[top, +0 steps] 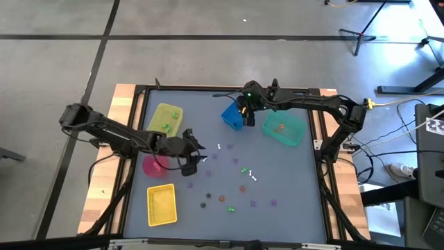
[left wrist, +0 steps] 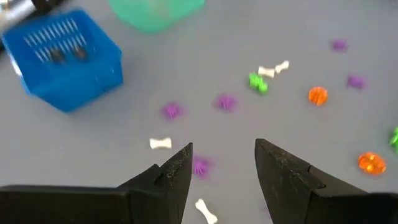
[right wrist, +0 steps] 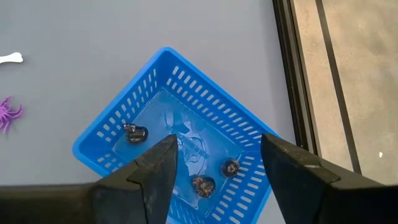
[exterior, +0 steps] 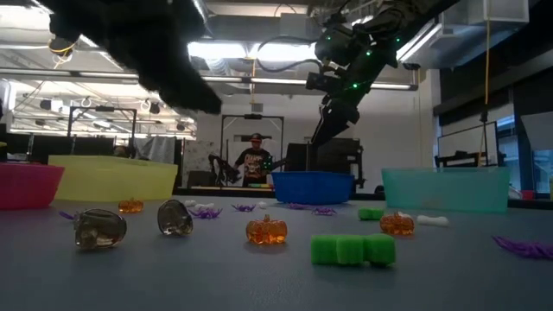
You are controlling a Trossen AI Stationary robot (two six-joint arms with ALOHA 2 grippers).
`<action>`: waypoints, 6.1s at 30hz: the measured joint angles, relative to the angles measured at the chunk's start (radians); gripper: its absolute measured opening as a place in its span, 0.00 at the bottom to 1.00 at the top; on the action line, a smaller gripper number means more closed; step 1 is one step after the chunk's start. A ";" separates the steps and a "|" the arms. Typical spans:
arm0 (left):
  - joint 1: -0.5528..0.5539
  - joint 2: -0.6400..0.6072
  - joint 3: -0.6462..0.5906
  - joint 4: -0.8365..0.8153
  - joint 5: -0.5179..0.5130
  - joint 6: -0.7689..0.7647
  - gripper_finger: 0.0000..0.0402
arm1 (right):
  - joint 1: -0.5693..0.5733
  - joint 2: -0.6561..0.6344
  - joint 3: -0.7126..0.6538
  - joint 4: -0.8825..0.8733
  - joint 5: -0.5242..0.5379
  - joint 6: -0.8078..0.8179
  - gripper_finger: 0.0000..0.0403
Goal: Sort Halloween decoration
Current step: Put the white bone toy into the red bowl, then put the purple spider toy into the yellow basket
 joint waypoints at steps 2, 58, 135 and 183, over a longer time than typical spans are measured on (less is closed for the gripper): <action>-0.007 0.039 0.000 0.000 0.000 -0.027 0.39 | 0.000 0.000 0.000 0.000 0.000 0.000 0.57; -0.023 0.362 0.002 0.007 -0.048 -0.288 0.13 | 0.000 0.000 0.000 -0.001 0.000 0.000 0.57; -0.024 -0.442 0.000 -1.171 0.421 -0.598 0.03 | 0.000 0.000 0.000 -0.001 0.000 0.000 0.57; -0.025 -0.059 0.001 0.080 0.107 0.008 0.35 | 0.000 0.000 0.000 -0.001 0.000 0.000 0.57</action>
